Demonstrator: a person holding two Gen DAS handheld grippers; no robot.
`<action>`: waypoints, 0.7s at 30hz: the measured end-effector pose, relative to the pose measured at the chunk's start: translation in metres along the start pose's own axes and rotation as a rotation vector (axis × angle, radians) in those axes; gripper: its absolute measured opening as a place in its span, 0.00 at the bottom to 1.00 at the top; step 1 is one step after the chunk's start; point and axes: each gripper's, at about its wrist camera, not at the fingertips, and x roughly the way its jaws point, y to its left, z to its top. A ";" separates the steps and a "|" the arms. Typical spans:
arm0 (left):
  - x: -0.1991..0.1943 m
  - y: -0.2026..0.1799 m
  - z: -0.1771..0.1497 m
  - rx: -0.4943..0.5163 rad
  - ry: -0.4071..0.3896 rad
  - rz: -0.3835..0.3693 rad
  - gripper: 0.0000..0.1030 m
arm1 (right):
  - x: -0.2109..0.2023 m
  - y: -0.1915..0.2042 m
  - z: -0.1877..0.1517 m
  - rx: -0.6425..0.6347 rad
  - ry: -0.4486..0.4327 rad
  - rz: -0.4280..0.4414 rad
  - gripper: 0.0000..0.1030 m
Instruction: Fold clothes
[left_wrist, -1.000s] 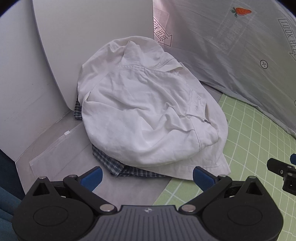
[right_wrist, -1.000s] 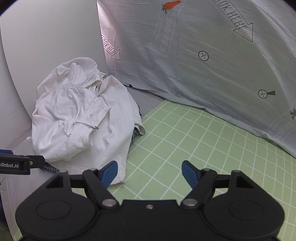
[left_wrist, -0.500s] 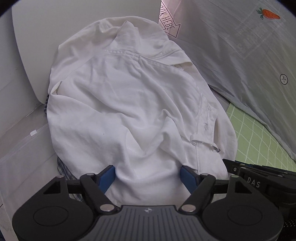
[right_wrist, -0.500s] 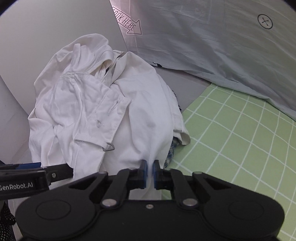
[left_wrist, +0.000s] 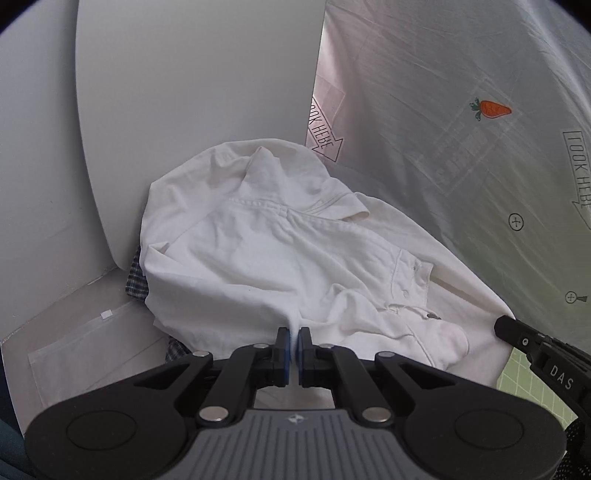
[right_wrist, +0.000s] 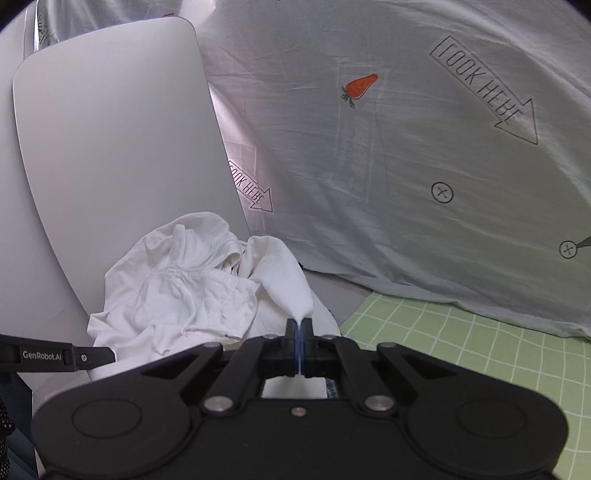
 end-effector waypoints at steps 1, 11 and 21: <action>-0.001 -0.002 -0.004 -0.007 0.024 -0.027 0.03 | 0.001 -0.006 -0.002 0.006 0.015 -0.026 0.00; 0.016 0.032 0.005 -0.070 0.058 -0.043 0.46 | 0.028 -0.032 -0.009 0.050 0.150 -0.128 0.35; 0.079 0.102 0.067 -0.010 0.004 0.138 0.75 | 0.102 -0.005 0.013 -0.041 0.192 -0.035 0.72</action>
